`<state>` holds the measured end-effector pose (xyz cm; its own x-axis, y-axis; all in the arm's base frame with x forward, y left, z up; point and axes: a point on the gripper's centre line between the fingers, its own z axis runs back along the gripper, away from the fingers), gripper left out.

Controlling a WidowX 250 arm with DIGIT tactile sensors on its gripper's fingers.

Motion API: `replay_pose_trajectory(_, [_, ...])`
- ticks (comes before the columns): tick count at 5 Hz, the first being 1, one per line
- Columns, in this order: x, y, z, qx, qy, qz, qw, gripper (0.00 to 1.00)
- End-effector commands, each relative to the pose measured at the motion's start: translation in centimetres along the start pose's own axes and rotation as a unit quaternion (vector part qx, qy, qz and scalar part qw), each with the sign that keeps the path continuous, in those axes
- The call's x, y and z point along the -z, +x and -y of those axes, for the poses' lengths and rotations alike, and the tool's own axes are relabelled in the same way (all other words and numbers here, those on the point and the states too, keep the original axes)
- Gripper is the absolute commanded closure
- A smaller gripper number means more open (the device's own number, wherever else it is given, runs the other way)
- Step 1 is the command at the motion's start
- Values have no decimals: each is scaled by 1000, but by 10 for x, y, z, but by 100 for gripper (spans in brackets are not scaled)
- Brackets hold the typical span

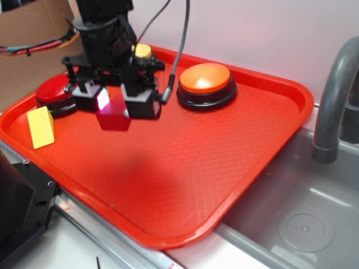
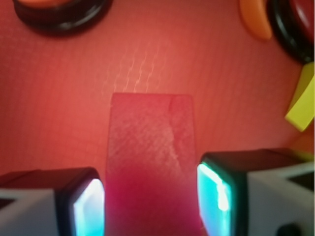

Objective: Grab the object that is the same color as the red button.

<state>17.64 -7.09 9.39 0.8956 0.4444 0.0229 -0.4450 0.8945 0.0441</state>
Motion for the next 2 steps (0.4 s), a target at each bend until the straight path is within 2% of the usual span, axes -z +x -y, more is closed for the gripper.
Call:
replay_pose_trajectory(1, [-51,34,-31,-21,-11,58,998,100])
replay_pose_trajectory(2, [-59,56,-50,-25,-3,90,996,100])
